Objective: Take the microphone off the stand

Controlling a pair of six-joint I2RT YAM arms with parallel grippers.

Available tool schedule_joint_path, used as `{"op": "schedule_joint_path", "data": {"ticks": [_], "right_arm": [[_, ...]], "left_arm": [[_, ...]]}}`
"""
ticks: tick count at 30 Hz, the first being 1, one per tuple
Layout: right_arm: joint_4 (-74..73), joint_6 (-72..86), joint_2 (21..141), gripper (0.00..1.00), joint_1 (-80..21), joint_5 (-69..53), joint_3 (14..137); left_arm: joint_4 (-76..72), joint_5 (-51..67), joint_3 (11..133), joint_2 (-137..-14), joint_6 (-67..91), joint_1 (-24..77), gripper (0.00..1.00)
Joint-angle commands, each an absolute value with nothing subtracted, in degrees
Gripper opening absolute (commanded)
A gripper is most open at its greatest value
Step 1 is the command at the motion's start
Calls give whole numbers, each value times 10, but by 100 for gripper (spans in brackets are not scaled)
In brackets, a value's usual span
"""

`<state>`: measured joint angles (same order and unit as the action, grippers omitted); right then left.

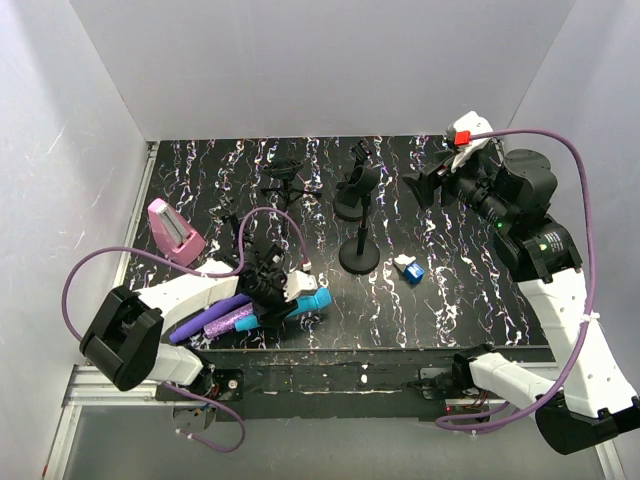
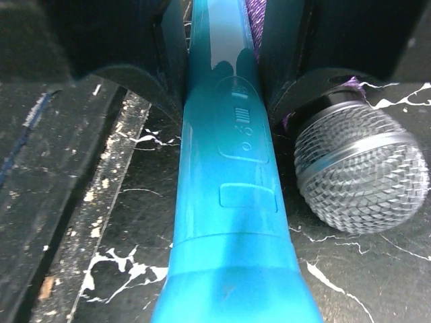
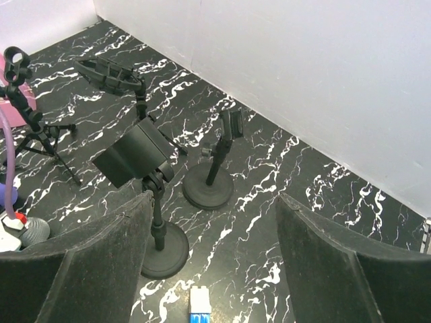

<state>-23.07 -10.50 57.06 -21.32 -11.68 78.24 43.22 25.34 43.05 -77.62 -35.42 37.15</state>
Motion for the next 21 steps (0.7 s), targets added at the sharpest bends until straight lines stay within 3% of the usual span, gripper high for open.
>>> {"op": "schedule_joint_path", "data": {"ticks": [1,12,21], "right_arm": [[-235,-101,572,80,-204,-114,814],[-254,-101,560,80,-200,-145,774],[-247,-134,520,80,-184,-224,667]], "left_arm": [[367,220,410,-774,-355,373,22],[323,189,388,-776,-351,373,54],[344,207,424,-735,-349,373,57]]}}
